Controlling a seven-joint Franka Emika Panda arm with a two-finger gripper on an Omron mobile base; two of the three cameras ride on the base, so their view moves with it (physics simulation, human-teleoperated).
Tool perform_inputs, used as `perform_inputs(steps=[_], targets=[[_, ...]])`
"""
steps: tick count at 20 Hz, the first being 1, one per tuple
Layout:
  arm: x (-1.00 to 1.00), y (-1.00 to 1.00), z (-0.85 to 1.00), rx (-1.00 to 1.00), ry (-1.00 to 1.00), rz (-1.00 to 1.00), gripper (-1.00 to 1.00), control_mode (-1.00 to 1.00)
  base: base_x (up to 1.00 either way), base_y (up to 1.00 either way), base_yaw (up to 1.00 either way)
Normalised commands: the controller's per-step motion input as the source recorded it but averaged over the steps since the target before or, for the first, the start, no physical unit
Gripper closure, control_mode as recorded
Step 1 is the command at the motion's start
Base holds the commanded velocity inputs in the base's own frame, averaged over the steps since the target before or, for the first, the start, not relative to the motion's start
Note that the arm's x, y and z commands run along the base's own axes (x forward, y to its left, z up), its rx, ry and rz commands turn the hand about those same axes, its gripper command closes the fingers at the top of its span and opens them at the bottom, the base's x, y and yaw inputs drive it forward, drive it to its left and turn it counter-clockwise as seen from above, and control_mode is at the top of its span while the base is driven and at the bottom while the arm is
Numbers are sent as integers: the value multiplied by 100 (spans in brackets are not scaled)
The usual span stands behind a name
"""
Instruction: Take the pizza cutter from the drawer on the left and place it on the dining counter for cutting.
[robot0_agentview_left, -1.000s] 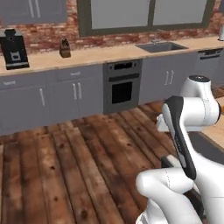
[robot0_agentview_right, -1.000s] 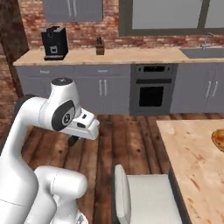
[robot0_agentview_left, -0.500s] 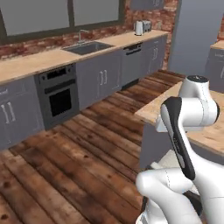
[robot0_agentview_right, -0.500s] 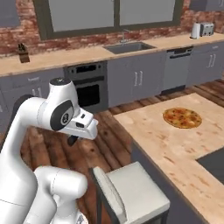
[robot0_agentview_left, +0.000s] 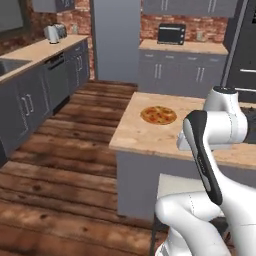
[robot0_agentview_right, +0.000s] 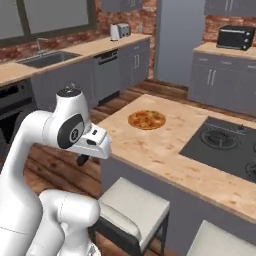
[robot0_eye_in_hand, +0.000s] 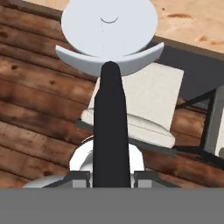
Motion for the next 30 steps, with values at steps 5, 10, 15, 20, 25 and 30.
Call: perform_inputs(steps=[5,10,15,20,25,30], targets=[[0,0,0,0,0,0,100,100,0,93,-59],[0,0,0,0,0,0,100,100,-2,100,-40],[0,0,0,0,0,0,100,100,10,100,-46],[0,0,0,0,0,0,100,100,1,100,-47],[0,0,0,0,0,0,100,100,23,93,-65],[0,0,0,0,0,0,100,100,21,89,-70]])
